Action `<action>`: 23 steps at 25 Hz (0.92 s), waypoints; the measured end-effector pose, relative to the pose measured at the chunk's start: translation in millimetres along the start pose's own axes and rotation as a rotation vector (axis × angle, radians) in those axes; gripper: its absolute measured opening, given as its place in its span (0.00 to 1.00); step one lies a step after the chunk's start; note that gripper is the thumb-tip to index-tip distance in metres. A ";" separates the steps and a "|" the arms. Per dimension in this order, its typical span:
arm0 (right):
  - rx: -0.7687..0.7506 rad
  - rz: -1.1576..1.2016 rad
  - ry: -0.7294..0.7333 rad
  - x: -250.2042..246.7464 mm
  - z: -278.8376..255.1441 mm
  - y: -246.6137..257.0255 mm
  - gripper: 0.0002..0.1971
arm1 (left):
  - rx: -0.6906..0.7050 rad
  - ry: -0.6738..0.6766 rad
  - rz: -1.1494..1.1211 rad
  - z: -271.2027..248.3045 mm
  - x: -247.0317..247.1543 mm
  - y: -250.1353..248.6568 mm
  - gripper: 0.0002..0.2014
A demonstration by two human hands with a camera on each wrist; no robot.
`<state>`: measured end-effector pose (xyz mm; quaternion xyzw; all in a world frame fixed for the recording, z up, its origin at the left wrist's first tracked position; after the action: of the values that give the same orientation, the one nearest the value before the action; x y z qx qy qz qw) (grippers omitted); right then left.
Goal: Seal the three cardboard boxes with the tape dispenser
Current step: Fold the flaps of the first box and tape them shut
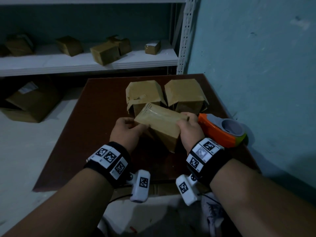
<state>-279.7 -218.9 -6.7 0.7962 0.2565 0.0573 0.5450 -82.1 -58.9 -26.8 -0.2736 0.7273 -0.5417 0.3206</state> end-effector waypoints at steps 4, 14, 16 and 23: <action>-0.037 -0.121 0.015 -10.4 -13.5 -7.0 0.20 | 0.035 -0.005 -0.016 -1.3 10.3 -1.9 0.24; -0.185 -0.213 -0.100 -65.3 -10.2 9.6 0.20 | 0.005 0.120 -0.228 -1.3 43.3 -8.6 0.24; -0.199 -0.227 -0.194 -91.5 -0.9 15.9 0.20 | 0.010 0.116 -0.230 0.3 38.2 -9.6 0.25; -0.204 -0.529 -0.329 -123.0 21.1 18.0 0.14 | 0.151 0.119 -0.180 0.6 33.4 -18.8 0.25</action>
<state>-371.6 -299.5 24.2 0.6419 0.3559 -0.1904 0.6519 -102.2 -89.1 -14.5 -0.2802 0.6748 -0.6366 0.2466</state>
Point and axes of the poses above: each hand's wrist, its own z-axis towards the middle knuckle, its own x-axis out of the palm, y = z × x, the point moved 10 cm from there along z, towards the middle knuckle, and after that the axes turned 9 degrees about x, right-handed, at the moved point
